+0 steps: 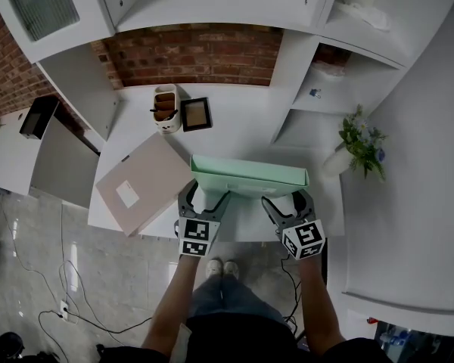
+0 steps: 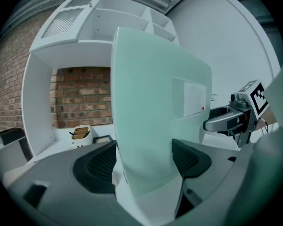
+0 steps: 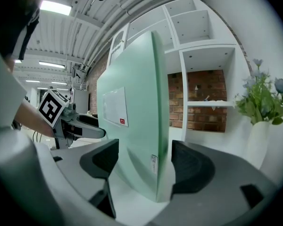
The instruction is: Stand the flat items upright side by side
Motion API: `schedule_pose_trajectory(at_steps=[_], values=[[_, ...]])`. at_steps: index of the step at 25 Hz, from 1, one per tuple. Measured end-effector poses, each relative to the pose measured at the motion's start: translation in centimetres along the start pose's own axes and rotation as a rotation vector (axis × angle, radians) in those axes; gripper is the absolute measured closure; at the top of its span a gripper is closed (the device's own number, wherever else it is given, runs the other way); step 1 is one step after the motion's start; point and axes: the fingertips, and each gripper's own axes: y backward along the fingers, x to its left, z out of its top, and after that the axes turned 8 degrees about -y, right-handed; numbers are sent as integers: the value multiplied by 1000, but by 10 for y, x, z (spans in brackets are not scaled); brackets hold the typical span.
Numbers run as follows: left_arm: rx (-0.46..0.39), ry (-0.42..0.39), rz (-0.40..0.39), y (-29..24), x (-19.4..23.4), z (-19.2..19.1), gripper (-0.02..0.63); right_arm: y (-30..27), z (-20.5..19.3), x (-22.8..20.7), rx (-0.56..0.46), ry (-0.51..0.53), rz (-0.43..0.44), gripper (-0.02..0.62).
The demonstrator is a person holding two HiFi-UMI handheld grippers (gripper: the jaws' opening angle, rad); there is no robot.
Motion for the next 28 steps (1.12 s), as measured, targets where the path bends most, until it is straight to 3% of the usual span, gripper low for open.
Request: schedule_pose_trajectory(at_steps=[9,14,21,28], values=[[-2,22,28,8,8,1,265,13,9,-8,12,11,134,198],[-10,50,40,23,16,1,265,10,23,-10,13,7,281,187],[-5,95,45,34,10,-2,265,-7,21,18,107,91,521,187],[7,100,49,39,9,-8,265,-9,13,42,176,199,670,212]])
